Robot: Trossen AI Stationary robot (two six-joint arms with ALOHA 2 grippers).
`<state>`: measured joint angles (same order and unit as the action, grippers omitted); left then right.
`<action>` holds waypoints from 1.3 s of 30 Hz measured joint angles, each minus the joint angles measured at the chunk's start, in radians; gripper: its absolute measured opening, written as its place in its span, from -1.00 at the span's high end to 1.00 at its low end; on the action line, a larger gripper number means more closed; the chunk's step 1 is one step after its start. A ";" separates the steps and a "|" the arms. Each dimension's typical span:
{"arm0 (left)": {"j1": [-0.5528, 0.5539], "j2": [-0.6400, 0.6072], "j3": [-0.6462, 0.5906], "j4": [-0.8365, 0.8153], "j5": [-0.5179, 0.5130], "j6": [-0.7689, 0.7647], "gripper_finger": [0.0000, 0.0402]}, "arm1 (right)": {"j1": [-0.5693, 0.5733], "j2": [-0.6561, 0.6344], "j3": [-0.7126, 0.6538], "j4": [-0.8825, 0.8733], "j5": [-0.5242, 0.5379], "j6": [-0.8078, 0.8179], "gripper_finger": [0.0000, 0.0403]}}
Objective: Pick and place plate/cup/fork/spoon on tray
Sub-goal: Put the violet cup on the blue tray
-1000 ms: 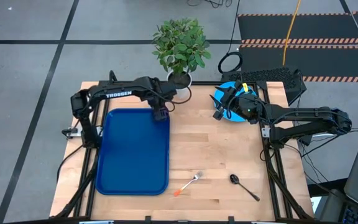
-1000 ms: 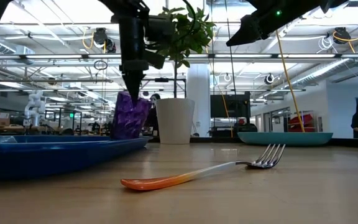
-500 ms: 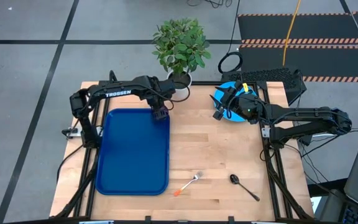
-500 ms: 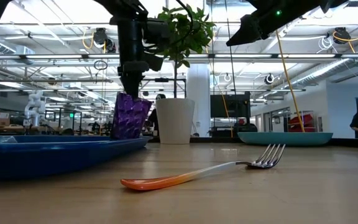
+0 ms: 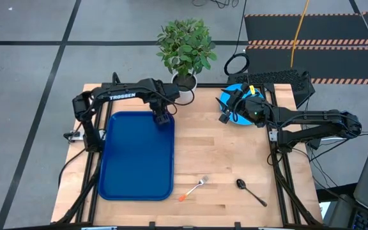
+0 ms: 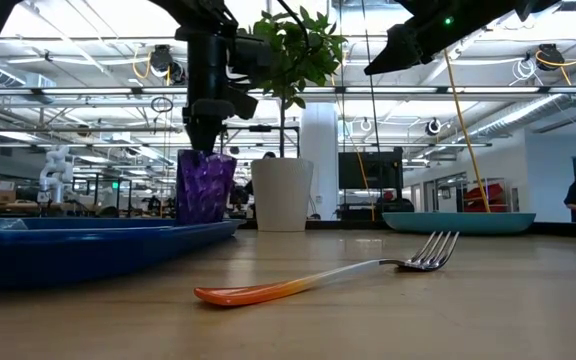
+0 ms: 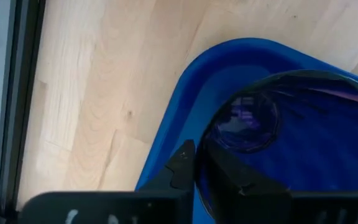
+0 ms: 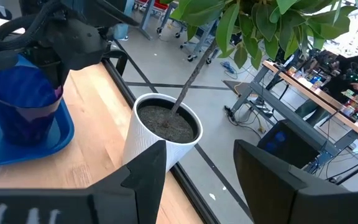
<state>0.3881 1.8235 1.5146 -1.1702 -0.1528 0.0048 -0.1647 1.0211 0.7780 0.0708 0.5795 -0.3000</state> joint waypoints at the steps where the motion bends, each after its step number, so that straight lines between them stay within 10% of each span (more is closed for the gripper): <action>1: 0.000 0.001 -0.001 0.000 0.003 0.000 0.79 | 0.000 0.000 0.000 0.000 0.000 0.000 0.09; 18: -0.005 -0.009 -0.001 -0.058 -0.069 0.012 0.06 | 0.000 0.000 0.000 0.001 0.000 0.000 0.09; 39: -0.005 -0.029 0.001 -0.054 -0.138 -0.010 0.04 | 0.000 0.000 0.000 0.023 0.000 -0.008 0.09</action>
<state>0.3836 1.7947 1.5154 -1.2243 -0.2905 -0.0049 -0.1650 1.0214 0.7780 0.0933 0.5796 -0.3077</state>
